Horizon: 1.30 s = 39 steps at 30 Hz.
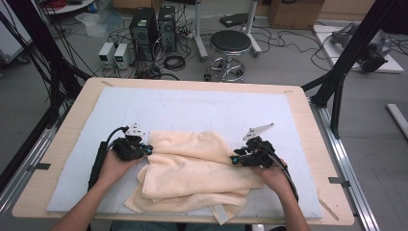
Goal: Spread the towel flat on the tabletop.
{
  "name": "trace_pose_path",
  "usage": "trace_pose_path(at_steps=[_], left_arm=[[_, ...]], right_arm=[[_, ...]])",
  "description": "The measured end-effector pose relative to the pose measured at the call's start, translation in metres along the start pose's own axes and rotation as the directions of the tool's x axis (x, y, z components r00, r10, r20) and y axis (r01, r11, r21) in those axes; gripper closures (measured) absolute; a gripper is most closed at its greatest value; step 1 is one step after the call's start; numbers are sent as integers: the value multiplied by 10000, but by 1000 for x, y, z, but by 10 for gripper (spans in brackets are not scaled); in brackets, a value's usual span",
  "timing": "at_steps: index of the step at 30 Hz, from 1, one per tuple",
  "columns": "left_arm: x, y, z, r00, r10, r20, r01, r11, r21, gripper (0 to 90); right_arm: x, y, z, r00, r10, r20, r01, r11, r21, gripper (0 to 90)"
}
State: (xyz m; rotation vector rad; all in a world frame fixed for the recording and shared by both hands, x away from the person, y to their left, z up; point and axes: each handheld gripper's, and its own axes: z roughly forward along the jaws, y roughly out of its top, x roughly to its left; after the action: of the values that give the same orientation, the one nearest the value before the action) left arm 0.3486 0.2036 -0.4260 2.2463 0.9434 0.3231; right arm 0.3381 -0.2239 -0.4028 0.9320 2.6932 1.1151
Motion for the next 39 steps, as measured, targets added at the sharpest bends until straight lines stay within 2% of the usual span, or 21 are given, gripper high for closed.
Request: trace_pose_path(at_steps=[3, 7, 9, 12, 15, 17, 20, 21, 23, 26, 29, 32, 33, 34, 37, 38, 39], left_arm=[[1, 1, -2, 9999, -82, 75, 84, 9997, -209, 831], [0, 7, 0, 9997, -51, -240, 40, 9989, -470, 768], [-1, 9, 4, 9994, -129, -326, 111, 9985, -537, 768], [0, 9, 9, 9993, -145, -343, 130, 9990, -430, 763], [-1, 9, 12, 9994, -119, -331, 107, 9993, -370, 758], [-2, 9, 11, 9994, -118, -310, 106, 9992, -392, 754], [-2, 8, 11, 9996, -165, -217, 155, 9989, -433, 728], [-2, 8, 11, 9997, -137, -191, 130, 9992, -374, 712], [-3, 8, 12, 9997, -118, -232, 110, 9993, -366, 694], [-4, 9, 15, 9995, -231, -200, 220, 9984, -522, 651], [-5, 9, 19, 9994, -223, -268, 207, 9981, -580, 654], [-6, 11, 19, 9993, -153, -340, 137, 9988, -470, 733], [-6, 11, 19, 9993, -200, -313, 184, 9985, -520, 784], [-7, 11, 19, 9993, -156, -331, 139, 9986, -504, 821], [-8, 14, 20, 9983, -152, -555, 118, 9980, -618, 833], [-9, 15, 21, 9980, -203, -606, 160, 9973, -718, 833], [-9, 15, 21, 9978, -222, -626, 172, 9967, -796, 833]], right_arm=[[-4, 9, -6, 9999, 73, 77, -69, 9988, -476, 610], [-14, 21, -6, 9989, 259, 393, -221, 9954, -927, 663], [-22, 24, -1, 9967, 468, 662, -408, 9951, -897, 687], [-29, 25, 13, 9939, 717, 835, -677, 9964, -502, 701], [-29, 26, 31, 9960, 752, 493, -751, 9972, -21, 679], [-25, 29, 36, 9972, 744, 14, -744, 9972, -115, 646], [-13, 36, 44, 9973, 397, -615, -398, 9992, -9, 584], [-8, 38, 49, 9977, 151, -656, -141, 9998, 159, 575], [-2, 40, 54, 9994, -123, -313, 140, 9984, 545, 578], [-3, 38, 60, 9992, 197, -338, -167, 9962, 856, 645], [-2, 37, 61, 9978, 217, -632, -161, 9960, 881, 810], [-1, 38, 59, 9968, -207, -771, 271, 9962, 827, 851], [-1, 38, 56, 9972, -122, -742, 177, 9971, 742, 854], [-1, 38, 54, 9980, -179, -614, 219, 9977, 639, 855], [-2, 38, 37, 9993, -320, 180, 317, 9994, 150, 855], [-4, 38, 30, 9974, -315, 643, 309, 9995, 98, 855], [-6, 38, 20, 9903, -375, 1341, 380, 9993, -9, 855]])
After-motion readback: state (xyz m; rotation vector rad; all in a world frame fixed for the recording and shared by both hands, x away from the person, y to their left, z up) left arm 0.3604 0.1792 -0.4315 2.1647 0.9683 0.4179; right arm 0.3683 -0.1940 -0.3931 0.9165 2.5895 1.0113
